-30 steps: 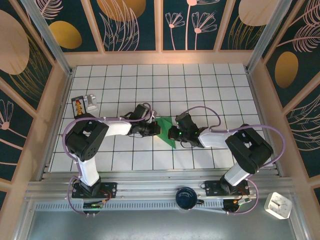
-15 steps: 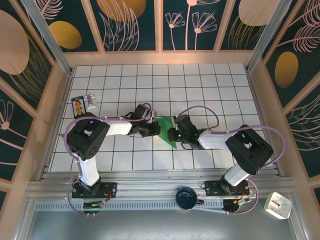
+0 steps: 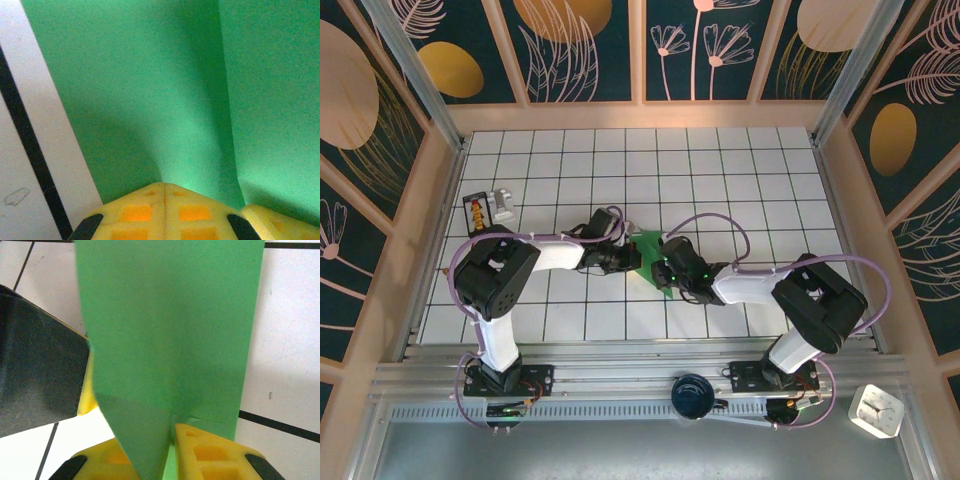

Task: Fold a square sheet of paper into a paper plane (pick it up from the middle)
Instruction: Fourth fold the wing at the center of the table.

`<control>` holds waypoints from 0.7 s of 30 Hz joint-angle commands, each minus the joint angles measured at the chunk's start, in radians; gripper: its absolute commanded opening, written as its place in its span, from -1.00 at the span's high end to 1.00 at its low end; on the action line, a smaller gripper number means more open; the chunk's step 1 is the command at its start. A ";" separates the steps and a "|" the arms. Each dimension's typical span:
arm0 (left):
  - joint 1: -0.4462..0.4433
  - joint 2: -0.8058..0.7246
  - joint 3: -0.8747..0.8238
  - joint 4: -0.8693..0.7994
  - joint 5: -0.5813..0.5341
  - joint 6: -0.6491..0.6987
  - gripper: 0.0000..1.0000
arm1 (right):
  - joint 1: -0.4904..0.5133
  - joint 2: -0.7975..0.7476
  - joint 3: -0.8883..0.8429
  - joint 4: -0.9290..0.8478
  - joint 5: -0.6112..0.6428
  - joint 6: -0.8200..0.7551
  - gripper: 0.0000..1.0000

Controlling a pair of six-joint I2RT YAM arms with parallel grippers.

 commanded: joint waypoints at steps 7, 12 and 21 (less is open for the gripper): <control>0.006 0.037 0.013 -0.023 -0.001 0.017 1.00 | 0.036 -0.015 0.001 -0.043 0.131 -0.087 0.59; 0.006 0.040 0.014 -0.023 0.001 0.017 1.00 | 0.053 -0.018 -0.009 -0.041 0.157 -0.098 0.55; 0.008 0.040 0.013 -0.024 0.002 0.020 1.00 | 0.060 -0.004 0.006 -0.036 0.171 -0.124 0.62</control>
